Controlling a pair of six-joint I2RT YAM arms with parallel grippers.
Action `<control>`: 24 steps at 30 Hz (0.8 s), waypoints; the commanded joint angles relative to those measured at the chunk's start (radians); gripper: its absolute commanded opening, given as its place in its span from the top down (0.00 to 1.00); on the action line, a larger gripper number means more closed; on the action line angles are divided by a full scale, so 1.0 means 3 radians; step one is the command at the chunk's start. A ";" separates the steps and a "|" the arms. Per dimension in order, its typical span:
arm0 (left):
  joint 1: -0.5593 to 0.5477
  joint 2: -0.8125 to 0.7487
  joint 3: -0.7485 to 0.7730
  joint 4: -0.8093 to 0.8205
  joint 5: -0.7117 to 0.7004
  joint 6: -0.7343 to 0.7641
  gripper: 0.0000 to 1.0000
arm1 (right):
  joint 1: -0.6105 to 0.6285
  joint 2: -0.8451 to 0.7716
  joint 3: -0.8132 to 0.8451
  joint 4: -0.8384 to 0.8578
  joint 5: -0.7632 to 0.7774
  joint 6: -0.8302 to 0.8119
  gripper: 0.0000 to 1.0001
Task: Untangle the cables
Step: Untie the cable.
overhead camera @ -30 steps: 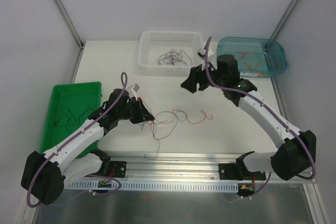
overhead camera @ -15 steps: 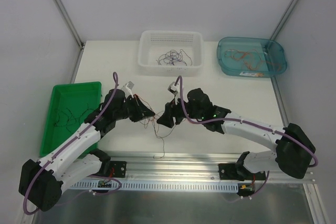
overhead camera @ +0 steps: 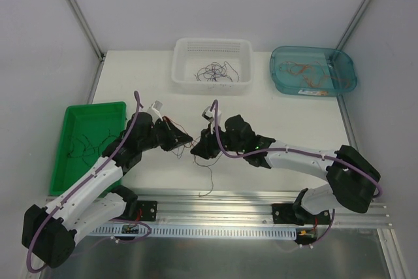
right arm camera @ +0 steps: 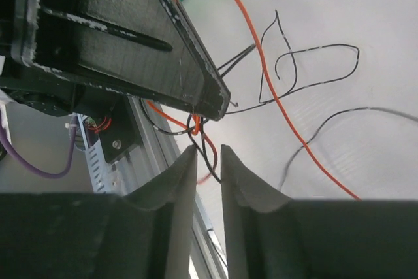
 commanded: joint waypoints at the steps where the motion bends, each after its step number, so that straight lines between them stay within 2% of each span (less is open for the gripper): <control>1: -0.0017 -0.0061 -0.0024 0.0183 0.0022 -0.0088 0.99 | 0.0012 -0.0041 -0.0056 0.0204 0.0079 -0.0017 0.79; 2: -0.0022 -0.0071 -0.0024 0.0183 0.0027 -0.0078 0.94 | 0.0017 -0.0076 -0.0061 0.0169 0.0090 -0.0048 0.85; 3: -0.0022 -0.0086 -0.0039 0.0183 0.0027 -0.0052 0.91 | 0.0012 -0.0097 -0.0061 0.0138 0.0120 -0.0068 0.95; 4: -0.0022 -0.0102 -0.0054 0.0178 0.0017 -0.0042 0.87 | 0.0007 -0.0122 -0.0061 0.0102 0.0141 -0.0104 0.99; 5: -0.0017 -0.0173 -0.0060 0.0173 0.0007 -0.0027 0.79 | 0.0006 -0.0168 -0.0066 0.0021 0.0161 -0.0129 0.99; 8: -0.0017 -0.0331 -0.0090 0.0173 -0.0024 0.0055 0.64 | 0.0006 -0.0235 -0.0082 -0.0102 0.0223 -0.0227 0.99; 9: -0.0017 -0.0378 -0.0090 0.0178 -0.0019 0.0111 0.54 | -0.0009 -0.0276 -0.0107 -0.0113 0.0228 -0.0232 0.99; 12: -0.0022 -0.0521 -0.0167 0.0152 -0.0004 0.0188 0.39 | -0.0034 -0.0363 -0.0148 -0.0138 0.0207 -0.0242 0.99; 16: -0.0017 -0.0634 -0.0300 0.0152 0.0042 0.0214 0.36 | -0.0040 -0.0429 -0.0123 -0.0194 0.0141 -0.0263 0.99; 20: -0.0038 -0.0552 -0.0269 0.0168 0.0129 0.0392 0.40 | -0.0035 -0.0429 -0.0082 -0.0215 0.0079 -0.0232 0.99; 24: -0.0129 -0.0409 -0.0121 0.0229 0.0231 0.0785 0.43 | -0.0029 -0.0399 -0.0020 -0.0235 -0.0002 -0.0206 0.99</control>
